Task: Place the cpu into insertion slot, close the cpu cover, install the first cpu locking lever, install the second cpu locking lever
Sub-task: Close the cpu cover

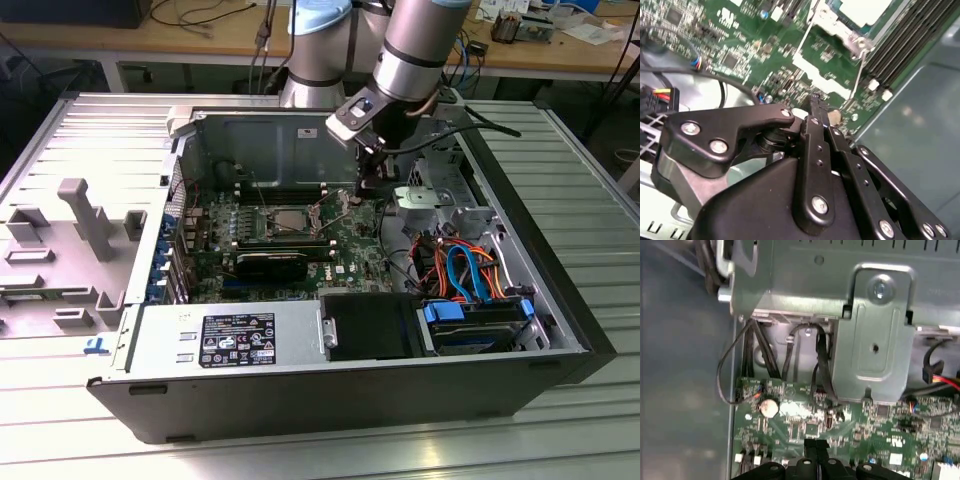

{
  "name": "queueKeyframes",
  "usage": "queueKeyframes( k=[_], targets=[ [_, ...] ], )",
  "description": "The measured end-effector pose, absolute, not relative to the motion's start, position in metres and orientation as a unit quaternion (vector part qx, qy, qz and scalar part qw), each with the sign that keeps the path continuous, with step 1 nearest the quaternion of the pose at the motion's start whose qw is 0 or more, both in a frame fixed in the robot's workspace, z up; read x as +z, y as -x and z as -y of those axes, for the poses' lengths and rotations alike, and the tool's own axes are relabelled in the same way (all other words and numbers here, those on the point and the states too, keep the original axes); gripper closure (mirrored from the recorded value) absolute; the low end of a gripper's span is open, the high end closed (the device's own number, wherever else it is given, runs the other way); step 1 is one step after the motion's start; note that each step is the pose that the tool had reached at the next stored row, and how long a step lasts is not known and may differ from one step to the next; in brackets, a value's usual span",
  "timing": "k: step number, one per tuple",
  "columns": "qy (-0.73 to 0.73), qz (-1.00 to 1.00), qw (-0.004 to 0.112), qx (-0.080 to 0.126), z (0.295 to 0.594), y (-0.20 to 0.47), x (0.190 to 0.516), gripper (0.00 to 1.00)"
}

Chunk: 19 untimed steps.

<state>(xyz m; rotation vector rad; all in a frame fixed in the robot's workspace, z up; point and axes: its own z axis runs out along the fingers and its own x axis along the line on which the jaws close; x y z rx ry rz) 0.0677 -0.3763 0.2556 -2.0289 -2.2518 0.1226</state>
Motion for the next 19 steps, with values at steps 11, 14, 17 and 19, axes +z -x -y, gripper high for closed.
queueKeyframes(
  k=[11,14,17,19],
  targets=[
    [0.667,0.742,0.055,0.038,0.374,-0.031,0.247,0.89],
    [0.667,0.742,0.057,0.036,0.374,-0.019,0.247,0.89],
    [0.666,0.743,0.058,0.034,0.374,0.0,0.247,0.89],
    [0.666,0.743,0.058,0.033,0.378,0.007,0.246,0.89]
  ],
)
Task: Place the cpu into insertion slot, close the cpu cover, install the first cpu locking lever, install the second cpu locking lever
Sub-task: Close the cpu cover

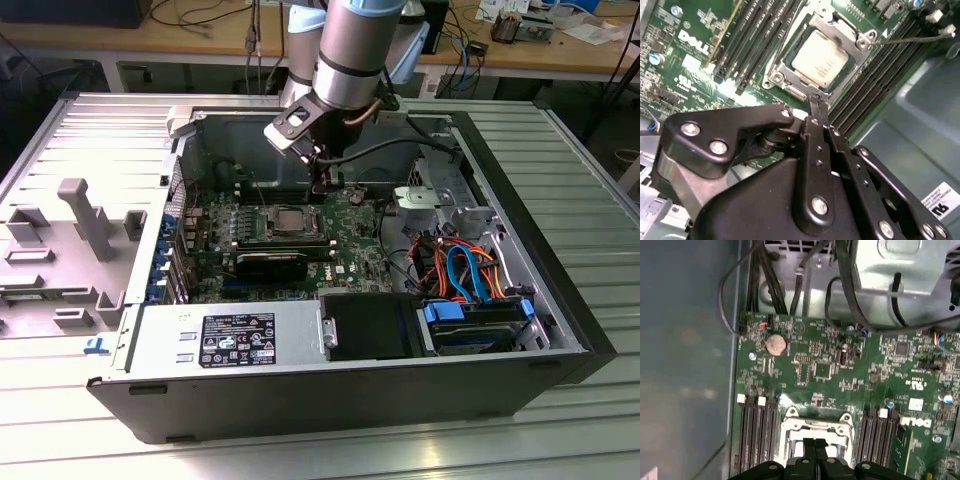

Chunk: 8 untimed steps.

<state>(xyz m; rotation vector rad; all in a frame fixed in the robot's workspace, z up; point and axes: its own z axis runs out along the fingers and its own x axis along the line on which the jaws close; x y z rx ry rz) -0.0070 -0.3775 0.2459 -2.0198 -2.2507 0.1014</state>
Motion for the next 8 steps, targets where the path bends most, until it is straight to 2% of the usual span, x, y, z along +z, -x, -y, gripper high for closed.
queueKeyframes(
  k=[8],
  targets=[
    [0.666,0.743,0.058,0.033,0.379,0.024,0.242,0.89]
  ],
)
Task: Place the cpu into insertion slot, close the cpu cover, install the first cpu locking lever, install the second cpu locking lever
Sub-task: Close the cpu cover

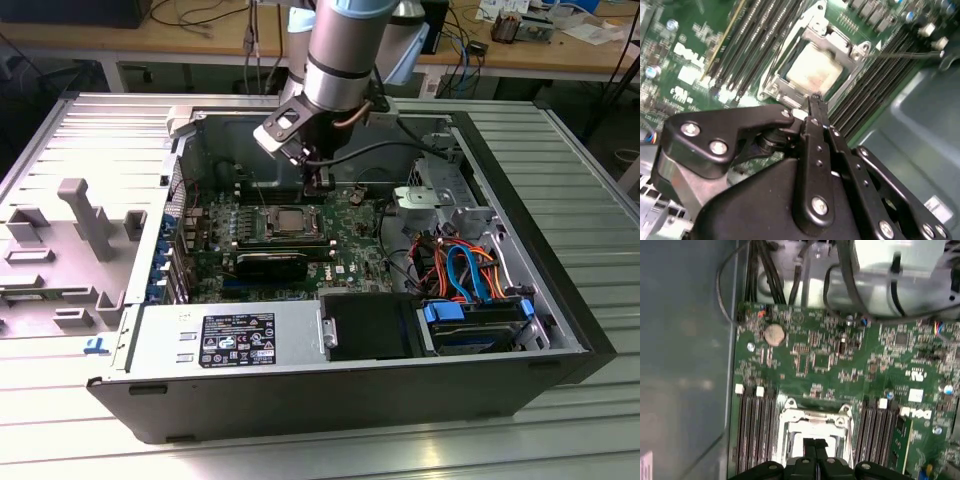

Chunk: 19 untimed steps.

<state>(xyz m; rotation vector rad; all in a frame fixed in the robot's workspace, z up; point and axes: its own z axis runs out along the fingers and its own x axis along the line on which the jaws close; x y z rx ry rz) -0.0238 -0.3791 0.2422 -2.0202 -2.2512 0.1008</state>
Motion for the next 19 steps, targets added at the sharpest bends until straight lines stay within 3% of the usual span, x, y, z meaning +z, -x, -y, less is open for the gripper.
queueKeyframes(
  k=[19],
  targets=[
    [0.666,0.743,0.058,0.033,0.383,0.059,0.206,0.89]
  ],
)
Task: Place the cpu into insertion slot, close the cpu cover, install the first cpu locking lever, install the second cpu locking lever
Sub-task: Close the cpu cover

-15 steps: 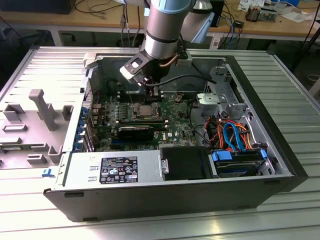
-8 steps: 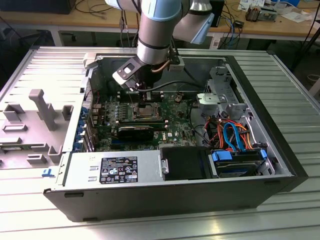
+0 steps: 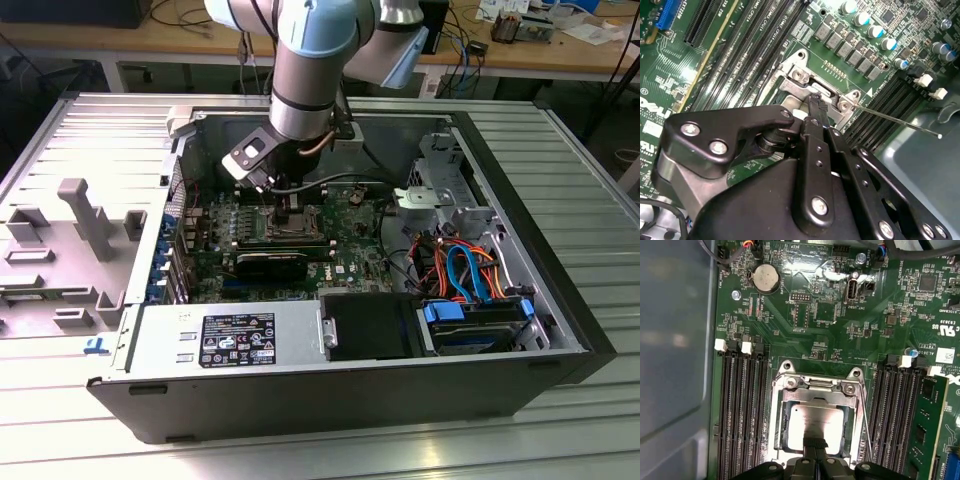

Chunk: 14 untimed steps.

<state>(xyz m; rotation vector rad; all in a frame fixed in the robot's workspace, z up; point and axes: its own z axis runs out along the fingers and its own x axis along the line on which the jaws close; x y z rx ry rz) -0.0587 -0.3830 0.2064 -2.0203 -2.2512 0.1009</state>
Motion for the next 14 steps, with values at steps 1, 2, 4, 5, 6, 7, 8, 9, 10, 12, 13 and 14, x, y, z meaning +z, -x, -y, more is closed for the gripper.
queueKeyframes(
  k=[1,2,4,5,6,7,8,9,10,12,13,14],
  targets=[
    [0.666,0.743,0.058,0.033,0.383,0.059,0.206,0.89],
    [0.666,0.743,0.058,0.033,0.384,0.059,0.206,0.89],
    [0.666,0.743,0.057,0.033,0.384,0.059,0.205,0.89],
    [0.666,0.743,0.058,0.033,0.384,0.058,0.205,0.89],
    [0.666,0.743,0.057,0.033,0.384,0.058,0.205,0.89],
    [0.666,0.743,0.057,0.033,0.384,0.056,0.205,0.89],
    [0.666,0.743,0.057,0.033,0.384,0.053,0.205,0.89],
    [0.666,0.743,0.057,0.033,0.384,0.049,0.205,0.89],
    [0.666,0.743,0.058,0.033,0.384,0.046,0.205,0.89],
    [0.666,0.743,0.058,0.033,0.384,0.042,0.206,0.89],
    [0.666,0.743,0.058,0.034,0.384,0.037,0.206,0.89],
    [0.666,0.743,0.059,0.034,0.384,0.032,0.207,0.89]
  ],
)
